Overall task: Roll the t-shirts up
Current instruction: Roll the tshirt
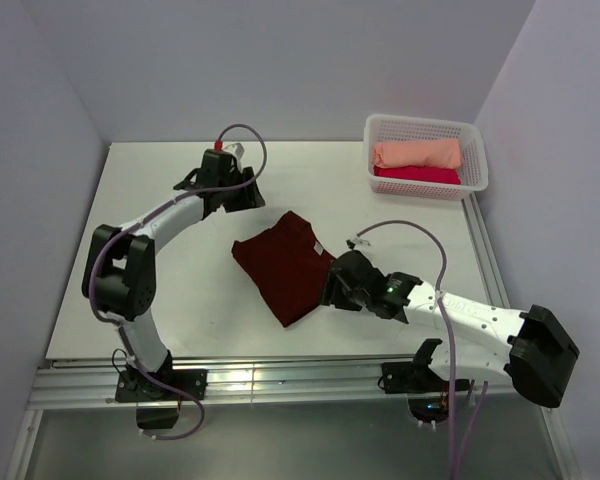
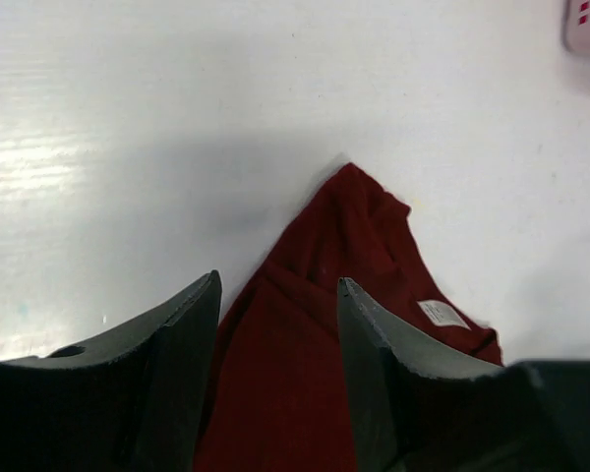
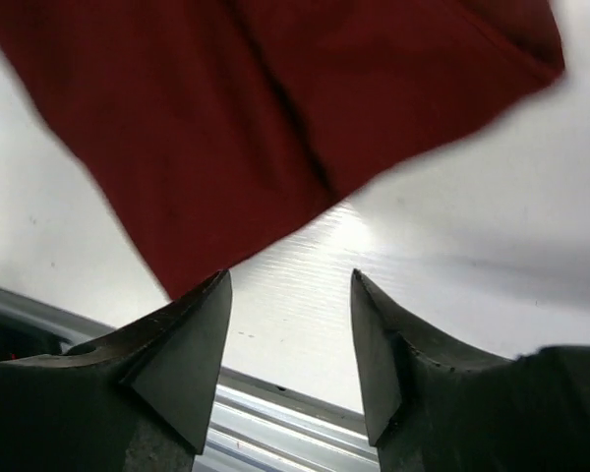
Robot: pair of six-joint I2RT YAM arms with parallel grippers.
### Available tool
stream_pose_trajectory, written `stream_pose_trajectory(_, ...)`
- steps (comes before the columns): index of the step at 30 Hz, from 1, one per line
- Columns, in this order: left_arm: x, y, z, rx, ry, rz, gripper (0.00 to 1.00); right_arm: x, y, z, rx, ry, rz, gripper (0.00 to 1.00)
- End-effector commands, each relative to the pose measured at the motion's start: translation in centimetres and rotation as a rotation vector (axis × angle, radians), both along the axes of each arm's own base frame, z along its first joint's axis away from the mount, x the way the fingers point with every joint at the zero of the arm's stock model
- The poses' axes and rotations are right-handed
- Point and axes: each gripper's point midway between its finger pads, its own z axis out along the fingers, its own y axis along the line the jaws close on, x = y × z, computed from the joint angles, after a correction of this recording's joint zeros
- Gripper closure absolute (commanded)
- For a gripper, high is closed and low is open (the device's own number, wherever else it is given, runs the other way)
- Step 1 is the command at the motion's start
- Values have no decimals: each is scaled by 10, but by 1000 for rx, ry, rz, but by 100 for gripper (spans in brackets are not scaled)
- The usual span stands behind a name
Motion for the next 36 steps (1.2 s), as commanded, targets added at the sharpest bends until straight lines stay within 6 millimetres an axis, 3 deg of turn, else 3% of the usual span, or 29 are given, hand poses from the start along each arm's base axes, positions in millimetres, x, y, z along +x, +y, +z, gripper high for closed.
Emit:
stream_pose_trajectory(1, -11, 20, 44, -26, -16, 76, 43, 20, 14, 45, -64, -190, 169, 40)
stream_pose_trajectory(3, -25, 30, 44, -50, 10, 128, 41, 23, 15, 47, -148, -221, 216, 2)
stream_pose_trajectory(4, -31, 34, 42, -54, 21, 149, 37, 27, 22, 59, -150, -250, 228, 0)
stream_pose_trajectory(7, -66, 45, 23, -72, 73, 195, 23, 27, 43, 70, -161, -293, 327, 0)
stream_pose_trajectory(8, -70, 46, 21, -84, 69, 202, 22, 30, 50, 75, -155, -316, 346, 0)
stream_pose_trajectory(9, -77, 48, 17, -93, 80, 218, 14, 29, 54, 76, -171, -332, 375, 0)
stream_pose_trajectory(12, -97, 58, 5, -99, 104, 251, 12, 33, 78, 88, -195, -377, 456, 2)
stream_pose_trajectory(16, -115, 61, -16, -130, 151, 246, 12, 41, 103, 75, -321, -408, 532, 0)
stream_pose_trajectory(18, -114, 63, -19, -145, 151, 260, 12, 44, 117, 77, -351, -424, 577, 0)
stream_pose_trajectory(19, -116, 64, -25, -146, 160, 266, 12, 44, 122, 65, -396, -411, 594, 0)
stream_pose_trajectory(27, -103, 60, -36, -210, 184, 267, 12, 52, 157, 40, -557, -438, 649, 0)
stream_pose_trajectory(31, -99, 54, -37, -252, 190, 262, 11, 60, 161, 21, -646, -448, 643, 0)
stream_pose_trajectory(36, -94, 46, -41, -288, 205, 249, 10, 73, 158, 12, -730, -479, 609, 0)
